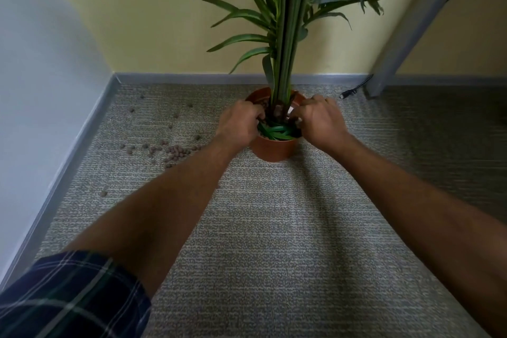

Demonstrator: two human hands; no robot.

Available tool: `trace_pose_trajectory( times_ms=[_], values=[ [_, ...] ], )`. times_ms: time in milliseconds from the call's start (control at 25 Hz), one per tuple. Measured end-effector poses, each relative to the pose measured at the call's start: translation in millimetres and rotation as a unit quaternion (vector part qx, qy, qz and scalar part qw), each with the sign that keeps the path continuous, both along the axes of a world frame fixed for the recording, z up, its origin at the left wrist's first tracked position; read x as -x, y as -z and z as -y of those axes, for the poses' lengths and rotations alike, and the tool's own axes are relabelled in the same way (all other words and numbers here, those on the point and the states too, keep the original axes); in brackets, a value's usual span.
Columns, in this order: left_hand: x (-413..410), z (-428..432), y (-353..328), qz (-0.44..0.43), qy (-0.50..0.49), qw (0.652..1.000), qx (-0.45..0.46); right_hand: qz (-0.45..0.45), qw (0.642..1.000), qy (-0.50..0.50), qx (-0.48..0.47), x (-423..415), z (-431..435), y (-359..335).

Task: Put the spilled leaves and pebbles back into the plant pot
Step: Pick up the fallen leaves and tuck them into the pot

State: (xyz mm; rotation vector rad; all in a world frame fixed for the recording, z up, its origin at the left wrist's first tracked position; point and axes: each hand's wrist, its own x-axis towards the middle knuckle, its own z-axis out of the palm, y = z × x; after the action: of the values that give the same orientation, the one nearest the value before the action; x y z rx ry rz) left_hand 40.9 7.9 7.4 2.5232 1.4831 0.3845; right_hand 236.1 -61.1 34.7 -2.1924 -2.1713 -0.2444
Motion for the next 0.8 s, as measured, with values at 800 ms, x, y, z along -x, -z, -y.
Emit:
trace_pose_trajectory(
  times_ms=[800],
  values=[
    [201.4, -43.3, -131.1, 0.066, -0.243, 0.91, 0.33, -0.114, 0.982, -0.143, 0.035, 121.2, 15.9, -59.5]
  ],
)
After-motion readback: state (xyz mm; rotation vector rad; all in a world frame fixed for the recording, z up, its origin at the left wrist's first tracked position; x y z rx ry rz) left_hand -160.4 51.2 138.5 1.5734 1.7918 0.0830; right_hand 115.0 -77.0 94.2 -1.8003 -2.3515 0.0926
